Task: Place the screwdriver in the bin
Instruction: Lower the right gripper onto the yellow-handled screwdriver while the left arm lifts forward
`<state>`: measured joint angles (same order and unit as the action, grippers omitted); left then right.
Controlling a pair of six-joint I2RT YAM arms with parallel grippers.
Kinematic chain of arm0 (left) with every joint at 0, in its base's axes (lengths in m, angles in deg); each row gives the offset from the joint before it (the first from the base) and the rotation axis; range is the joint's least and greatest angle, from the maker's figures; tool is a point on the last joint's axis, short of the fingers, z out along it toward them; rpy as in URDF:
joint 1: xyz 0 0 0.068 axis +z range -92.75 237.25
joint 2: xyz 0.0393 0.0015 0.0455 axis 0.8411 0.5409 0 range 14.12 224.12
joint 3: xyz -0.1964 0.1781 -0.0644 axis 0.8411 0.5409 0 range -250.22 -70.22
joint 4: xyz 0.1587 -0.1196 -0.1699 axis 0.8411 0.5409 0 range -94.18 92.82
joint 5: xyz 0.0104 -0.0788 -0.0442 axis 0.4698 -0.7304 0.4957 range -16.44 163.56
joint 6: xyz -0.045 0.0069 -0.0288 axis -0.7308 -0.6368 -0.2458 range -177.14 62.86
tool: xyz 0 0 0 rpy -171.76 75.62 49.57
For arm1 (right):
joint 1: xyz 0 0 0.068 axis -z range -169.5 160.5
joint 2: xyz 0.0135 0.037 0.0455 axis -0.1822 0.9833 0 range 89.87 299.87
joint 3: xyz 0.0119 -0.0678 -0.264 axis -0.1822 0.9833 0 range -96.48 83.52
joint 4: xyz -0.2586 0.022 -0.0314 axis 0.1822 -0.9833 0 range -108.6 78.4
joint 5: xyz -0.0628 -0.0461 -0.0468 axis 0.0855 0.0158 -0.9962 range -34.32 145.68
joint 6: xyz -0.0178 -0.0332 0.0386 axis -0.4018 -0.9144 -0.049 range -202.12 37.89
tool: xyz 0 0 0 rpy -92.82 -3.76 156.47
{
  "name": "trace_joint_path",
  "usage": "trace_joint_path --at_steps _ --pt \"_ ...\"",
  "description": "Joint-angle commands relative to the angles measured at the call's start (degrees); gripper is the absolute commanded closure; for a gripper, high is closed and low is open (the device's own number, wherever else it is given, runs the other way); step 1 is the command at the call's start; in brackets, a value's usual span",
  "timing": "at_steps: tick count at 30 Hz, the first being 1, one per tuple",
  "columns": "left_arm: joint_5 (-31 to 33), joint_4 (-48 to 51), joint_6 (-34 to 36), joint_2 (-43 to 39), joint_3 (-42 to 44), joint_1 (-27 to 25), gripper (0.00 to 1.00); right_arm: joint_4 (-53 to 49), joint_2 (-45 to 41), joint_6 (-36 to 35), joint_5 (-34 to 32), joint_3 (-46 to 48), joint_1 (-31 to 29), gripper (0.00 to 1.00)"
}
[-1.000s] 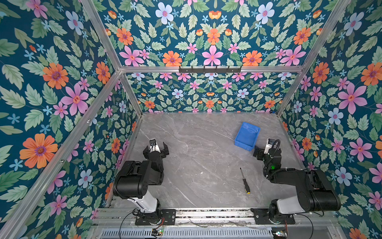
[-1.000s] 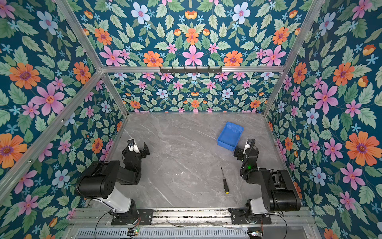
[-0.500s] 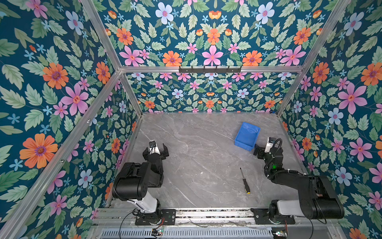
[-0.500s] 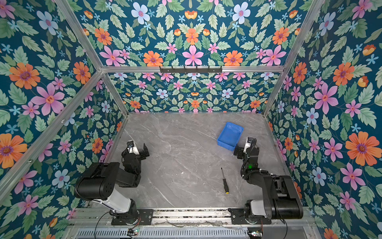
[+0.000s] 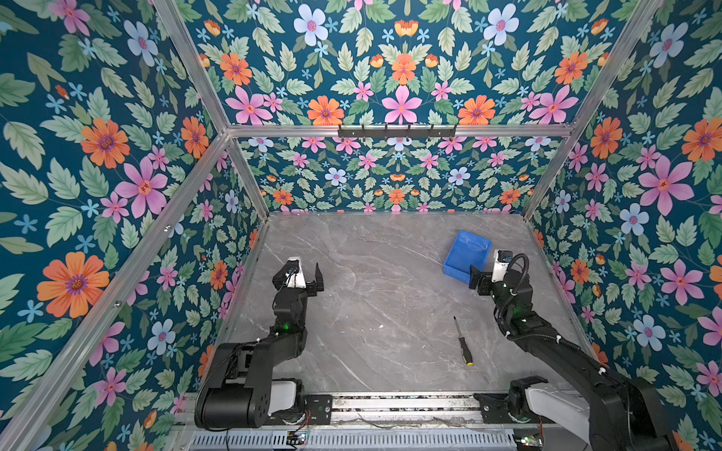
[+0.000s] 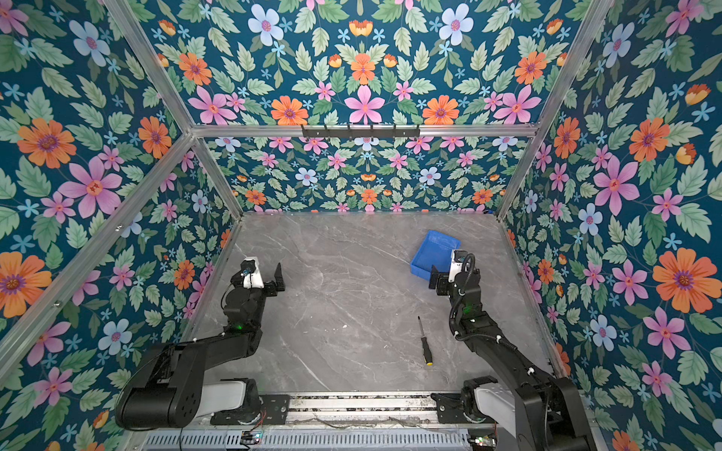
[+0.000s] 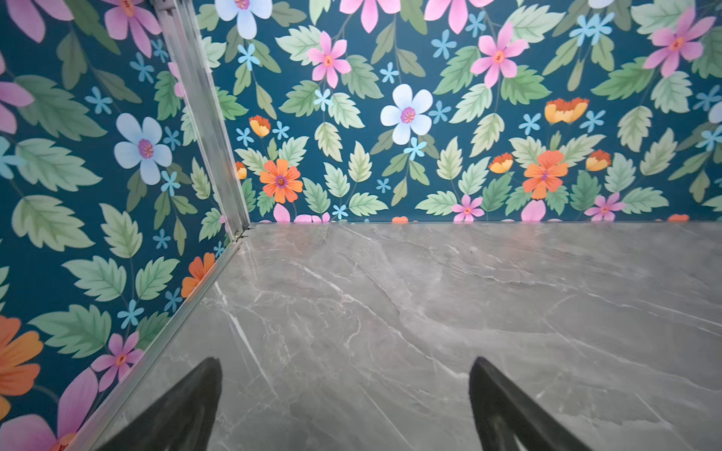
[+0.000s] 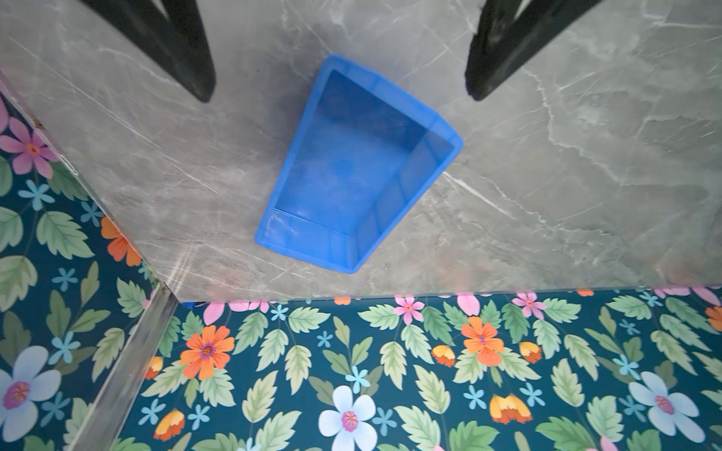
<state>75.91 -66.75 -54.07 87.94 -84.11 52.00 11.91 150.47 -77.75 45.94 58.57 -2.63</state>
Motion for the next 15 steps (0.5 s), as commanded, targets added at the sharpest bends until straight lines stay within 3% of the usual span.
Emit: trace_joint_path --at_steps 1,6,9,15 --pt "-6.8 5.8 0.8 -1.7 -0.7 -1.1 0.0 -7.2 -1.4 1.7 -4.2 -1.4 -3.6 0.01" --pt "-14.1 10.3 2.6 -5.3 -1.7 -3.5 0.0 -19.4 -2.8 4.9 -9.9 -4.7 -12.5 0.01" --pt "-18.0 16.0 5.7 -7.6 -3.3 -5.5 0.0 -29.0 -3.7 11.5 -12.4 -6.8 -17.4 0.01" --pt "-35.2 24.1 19.0 -9.6 -5.1 -8.5 0.0 -45.6 -5.3 27.8 -7.8 -8.1 -23.5 0.01"
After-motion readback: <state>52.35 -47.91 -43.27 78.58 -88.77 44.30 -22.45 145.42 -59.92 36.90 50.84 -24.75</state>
